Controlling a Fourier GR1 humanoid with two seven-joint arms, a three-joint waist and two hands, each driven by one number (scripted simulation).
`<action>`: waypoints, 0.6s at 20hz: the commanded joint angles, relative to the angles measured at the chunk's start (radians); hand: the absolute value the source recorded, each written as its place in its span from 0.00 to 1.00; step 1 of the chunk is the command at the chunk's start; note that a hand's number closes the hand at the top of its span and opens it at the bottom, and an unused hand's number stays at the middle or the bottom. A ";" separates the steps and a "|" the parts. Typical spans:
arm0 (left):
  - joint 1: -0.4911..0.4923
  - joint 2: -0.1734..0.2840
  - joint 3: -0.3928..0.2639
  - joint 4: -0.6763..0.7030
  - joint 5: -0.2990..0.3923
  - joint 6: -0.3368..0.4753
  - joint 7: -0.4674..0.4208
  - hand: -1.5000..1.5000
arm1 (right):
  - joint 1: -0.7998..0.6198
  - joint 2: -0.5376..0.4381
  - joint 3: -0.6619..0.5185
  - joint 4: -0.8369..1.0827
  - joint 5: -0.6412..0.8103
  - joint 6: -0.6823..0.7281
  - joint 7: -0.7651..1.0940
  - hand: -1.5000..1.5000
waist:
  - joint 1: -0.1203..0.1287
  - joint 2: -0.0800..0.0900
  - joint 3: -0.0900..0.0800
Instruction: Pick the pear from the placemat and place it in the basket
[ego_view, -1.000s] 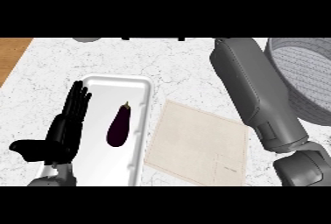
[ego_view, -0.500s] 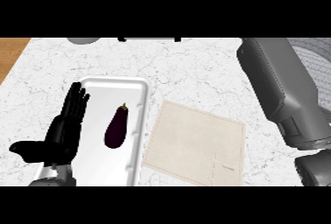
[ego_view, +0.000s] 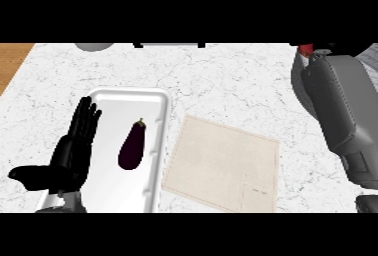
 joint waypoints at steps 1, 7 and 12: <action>-0.012 0.030 0.045 0.049 0.021 -0.032 -0.040 0.50 | 0.064 -0.004 0.006 -0.090 0.003 0.080 0.067 1.00 | -0.001 0.000 0.000; -0.027 0.004 0.013 0.040 0.021 -0.036 -0.005 0.50 | 0.135 -0.085 -0.052 -0.052 -0.085 0.081 -0.078 1.00 | 0.009 0.005 0.000; -0.004 -0.010 -0.004 0.022 -0.023 -0.004 -0.019 0.50 | 0.223 -0.073 -0.046 -0.074 -0.099 0.078 -0.093 1.00 | 0.008 0.004 0.000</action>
